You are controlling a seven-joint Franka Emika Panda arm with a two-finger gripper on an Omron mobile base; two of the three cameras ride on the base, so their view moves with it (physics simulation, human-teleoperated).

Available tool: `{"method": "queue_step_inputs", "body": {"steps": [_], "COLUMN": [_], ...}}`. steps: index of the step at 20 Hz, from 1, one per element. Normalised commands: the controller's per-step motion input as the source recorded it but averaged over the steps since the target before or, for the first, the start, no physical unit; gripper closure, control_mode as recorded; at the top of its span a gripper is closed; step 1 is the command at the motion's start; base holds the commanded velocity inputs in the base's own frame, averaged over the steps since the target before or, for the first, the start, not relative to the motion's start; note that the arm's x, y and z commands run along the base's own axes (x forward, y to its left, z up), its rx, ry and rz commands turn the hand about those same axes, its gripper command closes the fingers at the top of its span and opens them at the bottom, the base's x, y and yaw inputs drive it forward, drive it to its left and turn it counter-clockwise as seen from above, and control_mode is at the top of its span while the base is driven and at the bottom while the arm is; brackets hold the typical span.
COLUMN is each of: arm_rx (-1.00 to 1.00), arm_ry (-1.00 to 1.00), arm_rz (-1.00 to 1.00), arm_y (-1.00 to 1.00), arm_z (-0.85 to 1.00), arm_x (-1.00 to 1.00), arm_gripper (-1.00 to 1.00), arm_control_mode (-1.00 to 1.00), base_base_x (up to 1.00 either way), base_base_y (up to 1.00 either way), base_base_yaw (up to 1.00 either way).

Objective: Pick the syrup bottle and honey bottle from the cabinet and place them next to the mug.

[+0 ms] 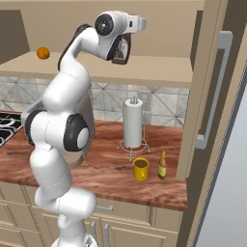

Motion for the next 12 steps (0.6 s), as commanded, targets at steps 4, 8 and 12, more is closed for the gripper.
{"method": "queue_step_inputs", "body": {"steps": [4, 8, 12], "arm_rx": [0.00, 0.00, 0.00], "arm_ry": [-0.19, -0.19, -0.12], "arm_rz": [0.00, 0.00, 0.00], "arm_y": [0.00, 0.00, 0.00], "arm_z": [0.48, 0.47, 0.23], "arm_x": [-0.94, -1.00, -1.00], "arm_gripper": [1.00, 1.00, 1.00], "arm_control_mode": [-1.00, -1.00, -1.00], "base_base_x": [0.00, 0.00, 0.00], "base_base_y": [0.00, 0.00, 0.00], "base_base_yaw": [0.00, 0.00, 0.00]}}
